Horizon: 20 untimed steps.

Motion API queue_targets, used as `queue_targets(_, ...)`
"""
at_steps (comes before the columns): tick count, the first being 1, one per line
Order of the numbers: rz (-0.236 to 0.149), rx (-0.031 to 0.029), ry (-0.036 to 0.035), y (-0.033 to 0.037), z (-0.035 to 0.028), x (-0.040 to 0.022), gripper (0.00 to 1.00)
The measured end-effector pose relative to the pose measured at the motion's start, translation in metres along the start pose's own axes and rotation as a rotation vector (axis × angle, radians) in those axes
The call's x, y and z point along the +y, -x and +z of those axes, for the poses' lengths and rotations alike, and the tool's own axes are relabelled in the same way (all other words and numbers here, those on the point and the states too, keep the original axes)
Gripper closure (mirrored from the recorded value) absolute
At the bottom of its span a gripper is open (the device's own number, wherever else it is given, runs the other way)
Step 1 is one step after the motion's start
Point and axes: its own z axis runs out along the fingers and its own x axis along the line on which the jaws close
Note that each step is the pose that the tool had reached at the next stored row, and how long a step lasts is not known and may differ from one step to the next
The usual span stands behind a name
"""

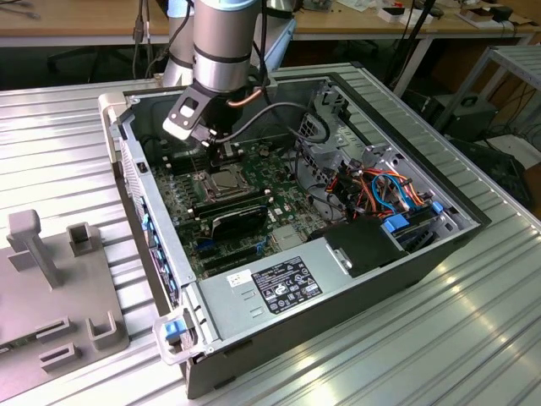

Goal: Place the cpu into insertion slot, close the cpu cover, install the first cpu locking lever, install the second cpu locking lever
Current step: 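Install the first cpu locking lever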

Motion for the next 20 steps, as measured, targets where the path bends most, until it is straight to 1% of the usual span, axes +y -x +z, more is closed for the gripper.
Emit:
queue_targets(1, -0.014, 0.0004, 0.0002, 0.0000, 0.0000, 0.0000, 0.89)
queue_targets(3, -0.057, 0.0011, 0.0007, 0.0000, 0.0000, 0.0000, 0.89)
queue_targets(5, -0.114, 0.0022, 0.0014, 0.0000, 0.0000, 0.0000, 0.89)
queue_targets(7, -0.136, 0.0026, 0.0017, 0.0000, 0.0000, 0.0000, 0.89)
queue_targets(12, -0.136, 0.0026, 0.0017, 0.0000, 0.0000, 0.0000, 0.89)
queue_targets(20, -0.136, 0.0026, 0.0020, 0.0000, -0.0001, -0.0028, 0.89)
